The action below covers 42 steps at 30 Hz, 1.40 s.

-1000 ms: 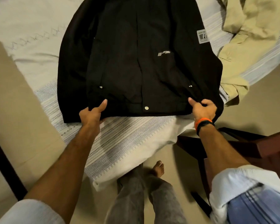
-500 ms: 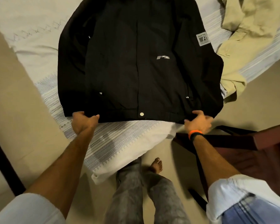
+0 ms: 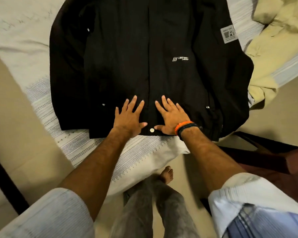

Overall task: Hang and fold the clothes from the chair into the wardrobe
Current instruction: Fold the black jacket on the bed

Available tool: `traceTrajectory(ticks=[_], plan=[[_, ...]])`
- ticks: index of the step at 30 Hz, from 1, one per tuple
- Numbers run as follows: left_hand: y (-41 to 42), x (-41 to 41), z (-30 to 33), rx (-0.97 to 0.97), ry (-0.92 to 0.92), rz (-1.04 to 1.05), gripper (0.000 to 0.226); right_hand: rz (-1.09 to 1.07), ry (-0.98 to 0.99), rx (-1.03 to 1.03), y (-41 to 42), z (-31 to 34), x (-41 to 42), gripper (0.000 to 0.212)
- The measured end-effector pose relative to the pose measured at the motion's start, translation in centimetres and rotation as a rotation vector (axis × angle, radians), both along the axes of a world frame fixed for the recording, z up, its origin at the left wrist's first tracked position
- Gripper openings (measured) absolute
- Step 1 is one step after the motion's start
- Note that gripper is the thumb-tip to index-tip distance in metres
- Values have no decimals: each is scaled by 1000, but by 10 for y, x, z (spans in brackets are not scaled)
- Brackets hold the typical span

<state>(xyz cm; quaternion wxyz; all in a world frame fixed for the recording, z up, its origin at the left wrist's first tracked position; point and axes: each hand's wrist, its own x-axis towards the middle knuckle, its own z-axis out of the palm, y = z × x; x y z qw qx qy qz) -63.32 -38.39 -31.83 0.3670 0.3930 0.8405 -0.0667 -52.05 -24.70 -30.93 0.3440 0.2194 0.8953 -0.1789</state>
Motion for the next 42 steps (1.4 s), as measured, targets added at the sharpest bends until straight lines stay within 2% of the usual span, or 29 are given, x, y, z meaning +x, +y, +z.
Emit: traceTrajectory(ticks=[2,4,6,8,10,12,15,18,21,23,25,27,29,31,33,34,36,38,40,42], plan=[[0,-5,5,36,-10,9,76,-65,117,12,-1,5,-8,85],[3,-10,12,117,80,19,69,-132,272,72,-1,11,-13,80],[5,-25,13,79,169,15,79,-106,204,64,9,11,-20,86],[2,-42,12,-37,108,29,88,-135,87,-25,19,13,-28,86],[4,-56,17,-79,36,53,84,-290,143,-97,27,19,-42,77],[17,-63,28,-19,52,105,73,-437,258,-99,32,29,-55,70],[54,-76,45,118,117,141,66,-510,319,-72,48,37,-76,68],[96,-88,49,265,95,104,70,-537,374,-60,73,38,-95,69],[141,-96,44,328,105,19,82,-514,431,-52,96,31,-109,69],[167,-102,33,298,116,-33,91,-465,455,-82,114,18,-114,70],[180,-108,18,179,114,-76,98,-489,467,-95,138,-1,-112,70],[187,-110,9,11,105,-118,100,-726,500,-95,166,-13,-107,67],[198,-111,10,-32,169,-110,89,-922,504,-57,195,-18,-105,68],[218,-115,20,40,298,-69,71,-885,543,30,209,-17,-110,65],[250,-129,25,165,406,-37,61,-607,651,65,219,-19,-124,61],[264,-138,24,224,408,-38,66,-449,664,50,225,-23,-131,61],[288,-158,15,221,367,-100,103,-322,605,2,242,-32,-144,63],[308,-174,2,108,294,-167,135,-485,596,-26,267,-40,-158,64],[317,-182,-10,24,233,-179,144,-673,638,13,286,-40,-171,61],[319,-183,-16,7,236,-171,146,-670,710,104,294,-37,-189,58]])
